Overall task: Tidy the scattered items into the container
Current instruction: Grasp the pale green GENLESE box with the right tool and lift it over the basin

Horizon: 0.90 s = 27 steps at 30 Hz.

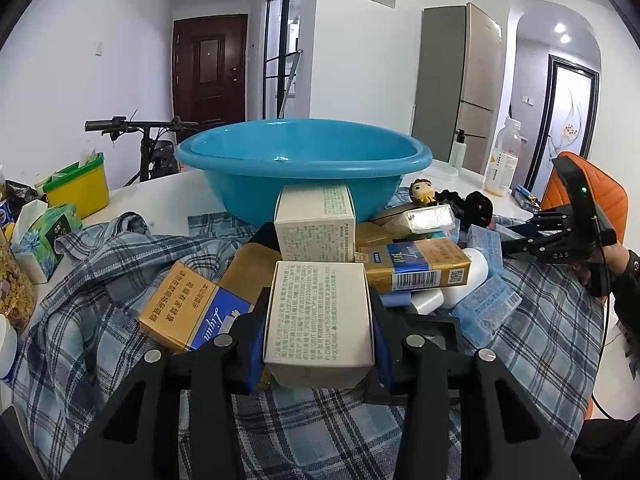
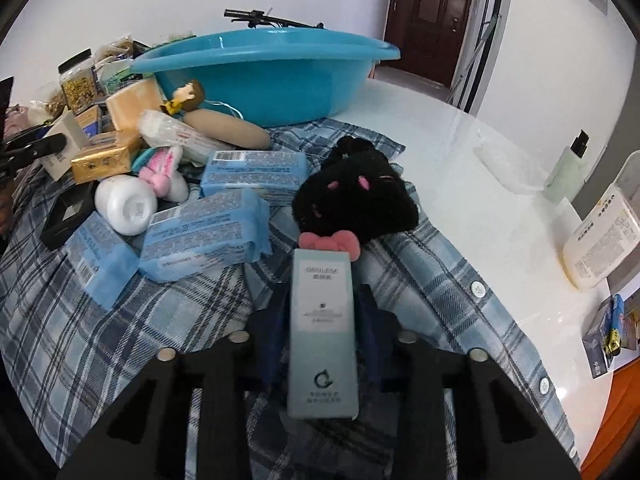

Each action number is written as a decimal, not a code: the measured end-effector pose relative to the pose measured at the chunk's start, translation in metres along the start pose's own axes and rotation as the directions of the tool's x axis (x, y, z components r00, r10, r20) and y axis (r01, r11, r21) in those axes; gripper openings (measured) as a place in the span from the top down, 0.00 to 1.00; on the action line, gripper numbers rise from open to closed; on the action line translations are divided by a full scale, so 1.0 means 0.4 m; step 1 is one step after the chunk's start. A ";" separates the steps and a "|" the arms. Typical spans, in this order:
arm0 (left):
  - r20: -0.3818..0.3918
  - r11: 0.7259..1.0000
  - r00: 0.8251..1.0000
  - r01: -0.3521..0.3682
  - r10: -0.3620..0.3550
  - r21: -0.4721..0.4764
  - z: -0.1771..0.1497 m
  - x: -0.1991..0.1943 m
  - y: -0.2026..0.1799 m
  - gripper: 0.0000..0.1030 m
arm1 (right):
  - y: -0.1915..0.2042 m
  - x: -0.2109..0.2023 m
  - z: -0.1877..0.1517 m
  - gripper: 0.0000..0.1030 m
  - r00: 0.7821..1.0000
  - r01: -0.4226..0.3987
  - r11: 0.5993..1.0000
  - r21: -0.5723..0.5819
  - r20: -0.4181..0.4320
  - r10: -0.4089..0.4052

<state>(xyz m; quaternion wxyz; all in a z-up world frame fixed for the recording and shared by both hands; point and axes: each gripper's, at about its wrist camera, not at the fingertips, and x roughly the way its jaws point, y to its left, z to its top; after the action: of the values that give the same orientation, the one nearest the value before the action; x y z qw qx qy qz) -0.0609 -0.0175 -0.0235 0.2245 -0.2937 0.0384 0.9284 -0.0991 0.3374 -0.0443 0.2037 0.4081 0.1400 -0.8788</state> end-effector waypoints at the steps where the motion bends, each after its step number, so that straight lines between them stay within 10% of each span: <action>1: 0.000 1.000 1.000 0.000 0.000 0.001 0.000 0.000 0.000 0.56 | 0.004 -0.002 -0.004 0.69 1.000 0.001 1.000 -0.008 0.002 -0.001; 16: -0.001 1.000 1.000 -0.017 0.017 0.020 0.001 -0.001 -0.005 0.56 | 0.038 -0.104 0.028 0.74 0.982 0.007 0.992 0.127 0.188 -0.032; 27: 0.006 0.999 1.000 -0.030 0.030 0.021 0.002 -0.002 -0.005 0.56 | 0.149 -0.101 0.264 0.74 0.918 -0.107 0.985 0.136 0.394 0.046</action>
<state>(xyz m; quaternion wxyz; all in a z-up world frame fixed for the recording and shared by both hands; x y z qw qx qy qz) -0.0599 -0.0158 -0.0224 0.2139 -0.2882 0.0522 0.9319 -0.1171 0.2511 0.0486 0.2294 0.2452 0.0121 -0.9419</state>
